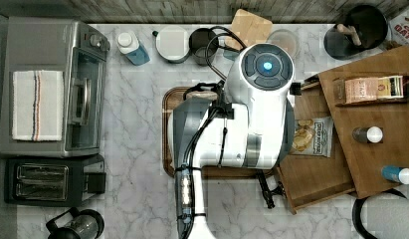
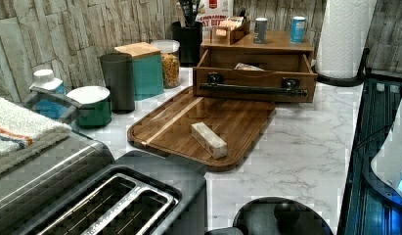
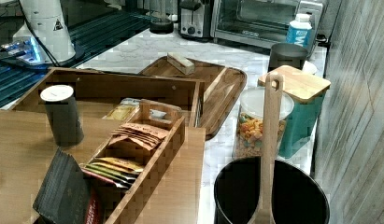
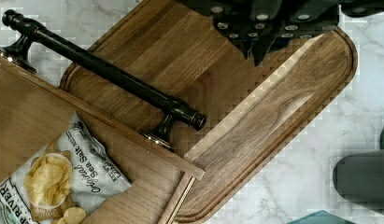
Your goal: Close the drawer.
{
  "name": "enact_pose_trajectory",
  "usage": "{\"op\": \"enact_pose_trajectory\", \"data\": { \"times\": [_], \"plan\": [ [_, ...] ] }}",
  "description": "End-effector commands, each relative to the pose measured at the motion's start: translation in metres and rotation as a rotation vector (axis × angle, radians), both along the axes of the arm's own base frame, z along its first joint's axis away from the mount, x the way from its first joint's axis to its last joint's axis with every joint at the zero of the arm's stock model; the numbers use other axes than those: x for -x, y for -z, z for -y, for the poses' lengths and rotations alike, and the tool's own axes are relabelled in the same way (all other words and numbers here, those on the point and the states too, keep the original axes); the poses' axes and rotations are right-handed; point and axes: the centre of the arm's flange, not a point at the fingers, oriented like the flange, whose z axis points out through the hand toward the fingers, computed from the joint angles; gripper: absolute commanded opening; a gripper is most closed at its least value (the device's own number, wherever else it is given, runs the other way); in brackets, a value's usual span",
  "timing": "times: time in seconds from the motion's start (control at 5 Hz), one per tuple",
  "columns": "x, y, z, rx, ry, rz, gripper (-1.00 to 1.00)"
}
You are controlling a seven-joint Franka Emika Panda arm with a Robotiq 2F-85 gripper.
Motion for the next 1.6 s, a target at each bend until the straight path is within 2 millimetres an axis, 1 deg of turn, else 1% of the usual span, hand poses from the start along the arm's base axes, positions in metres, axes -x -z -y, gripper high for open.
{"op": "enact_pose_trajectory", "data": {
  "times": [0.2, 0.4, 0.6, 0.8, 1.0, 1.2, 1.4, 1.6],
  "plan": [
    [0.000, 0.000, 0.000, -0.005, 0.002, 0.000, -1.00],
    [0.023, 0.010, -0.011, -0.016, -0.090, 0.067, -1.00],
    [0.060, 0.031, -0.023, -0.039, -0.292, 0.186, -1.00],
    [0.086, 0.061, -0.038, -0.055, -0.451, 0.251, -1.00],
    [0.100, 0.085, -0.048, -0.116, -0.577, 0.251, -1.00],
    [0.109, 0.118, -0.044, -0.133, -0.705, 0.223, -1.00],
    [0.119, 0.147, -0.033, -0.083, -0.872, 0.177, -1.00],
    [0.130, 0.165, -0.019, -0.068, -0.975, 0.137, -1.00]
  ]
}}
